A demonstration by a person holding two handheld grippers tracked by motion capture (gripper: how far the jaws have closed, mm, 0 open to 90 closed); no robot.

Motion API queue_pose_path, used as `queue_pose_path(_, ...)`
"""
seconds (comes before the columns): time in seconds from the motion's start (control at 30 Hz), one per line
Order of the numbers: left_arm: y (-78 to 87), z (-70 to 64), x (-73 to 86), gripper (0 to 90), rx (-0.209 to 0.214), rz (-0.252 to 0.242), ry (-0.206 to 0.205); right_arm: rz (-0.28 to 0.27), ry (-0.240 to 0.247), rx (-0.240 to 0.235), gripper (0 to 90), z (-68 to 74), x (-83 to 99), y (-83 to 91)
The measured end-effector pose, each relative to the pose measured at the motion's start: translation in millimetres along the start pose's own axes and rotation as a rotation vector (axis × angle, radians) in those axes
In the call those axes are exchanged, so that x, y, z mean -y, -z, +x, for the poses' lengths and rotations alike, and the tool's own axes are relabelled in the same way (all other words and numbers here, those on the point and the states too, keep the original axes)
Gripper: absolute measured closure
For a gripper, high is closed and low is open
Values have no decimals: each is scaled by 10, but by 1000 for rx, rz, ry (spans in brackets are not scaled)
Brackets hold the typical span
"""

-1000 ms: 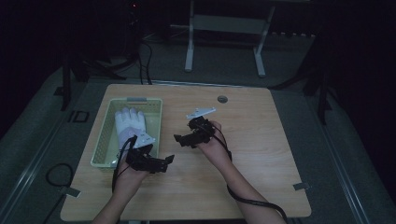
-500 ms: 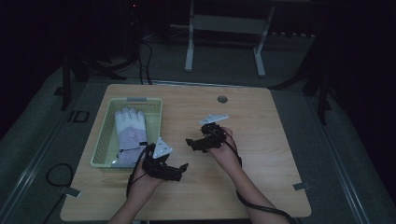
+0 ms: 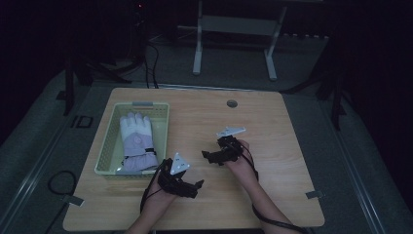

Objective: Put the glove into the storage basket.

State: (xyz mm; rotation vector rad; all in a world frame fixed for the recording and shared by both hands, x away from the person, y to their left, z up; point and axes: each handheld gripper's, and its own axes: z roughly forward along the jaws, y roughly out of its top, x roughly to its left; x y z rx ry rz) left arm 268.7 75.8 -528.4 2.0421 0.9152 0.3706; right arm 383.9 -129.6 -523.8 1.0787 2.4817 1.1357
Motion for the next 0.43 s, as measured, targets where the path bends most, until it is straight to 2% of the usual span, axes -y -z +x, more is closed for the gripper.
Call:
queue_pose_path(0.23, -76, -27, 57, 11, -1, 8, 1, 17, -13, -3, 139, -61, 142, -54)
queue_pose_path(0.27, -102, -47, 67, 11, 15, 17, 6, 19, -18, -6, 140, -71, 167, -61)
queue_pose_path(0.3, -111, -56, 73, 11, 18, 16, 4, 28, -19, -2, 142, -77, 225, -78)
queue_pose_path(0.43, -133, -73, 85, 11, 31, 18, 3, 15, -22, -5, 143, -87, 255, -66)
